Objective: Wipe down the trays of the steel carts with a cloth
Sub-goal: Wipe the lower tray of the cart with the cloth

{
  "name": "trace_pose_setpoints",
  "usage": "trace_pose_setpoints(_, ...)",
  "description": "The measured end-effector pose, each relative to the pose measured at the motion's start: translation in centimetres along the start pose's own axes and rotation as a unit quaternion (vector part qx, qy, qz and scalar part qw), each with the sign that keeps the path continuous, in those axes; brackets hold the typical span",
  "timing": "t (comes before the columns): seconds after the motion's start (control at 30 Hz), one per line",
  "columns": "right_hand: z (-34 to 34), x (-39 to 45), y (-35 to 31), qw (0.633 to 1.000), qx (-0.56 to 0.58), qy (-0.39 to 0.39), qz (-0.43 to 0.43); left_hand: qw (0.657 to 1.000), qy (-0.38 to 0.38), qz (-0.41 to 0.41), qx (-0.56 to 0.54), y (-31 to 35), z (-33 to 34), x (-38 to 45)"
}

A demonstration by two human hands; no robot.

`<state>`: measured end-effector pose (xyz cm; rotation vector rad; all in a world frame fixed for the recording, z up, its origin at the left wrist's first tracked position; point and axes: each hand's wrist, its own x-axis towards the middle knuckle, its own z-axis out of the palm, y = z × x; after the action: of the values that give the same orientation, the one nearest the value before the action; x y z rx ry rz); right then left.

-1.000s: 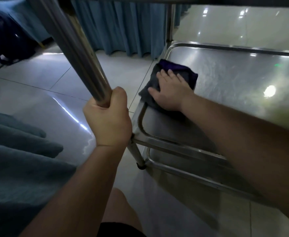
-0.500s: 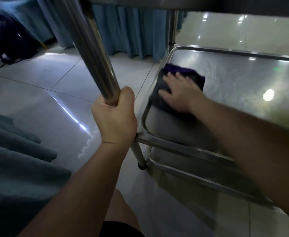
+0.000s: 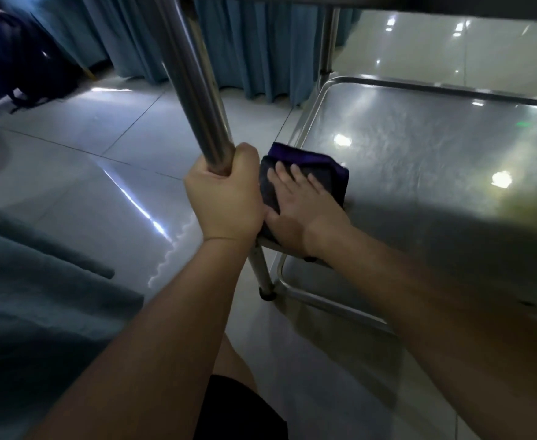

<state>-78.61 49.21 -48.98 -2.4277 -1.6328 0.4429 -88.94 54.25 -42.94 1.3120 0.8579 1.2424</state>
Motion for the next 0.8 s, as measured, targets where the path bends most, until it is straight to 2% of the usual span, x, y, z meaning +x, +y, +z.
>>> trace_pose_setpoints(0.23,0.0,-6.6,1.9,0.996,-0.032,0.013,-0.078,0.999,0.018,-0.020,0.026,0.2,0.2,-0.1)
trace_pose_setpoints(0.37,0.2,-8.7,2.8,0.994,-0.040,0.038,-0.092,0.999,0.020,-0.008,0.040,0.3,-0.1,-0.5)
trace_pose_setpoints(0.63,-0.1,-13.3,7.4,0.996,-0.038,0.062,-0.058,0.992,0.019,-0.013,0.127,0.5,-0.9,-0.9)
trace_pose_setpoints(0.73,-0.3,-15.2,9.1,0.997,-0.039,0.062,-0.035,0.977,0.019,-0.001,0.210,-1.1,-1.9,-2.9)
trace_pose_setpoints(0.8,-0.5,-16.6,10.3,0.997,-0.043,0.060,-0.026,0.959,0.046,0.027,0.277,-2.9,-2.7,-5.8)
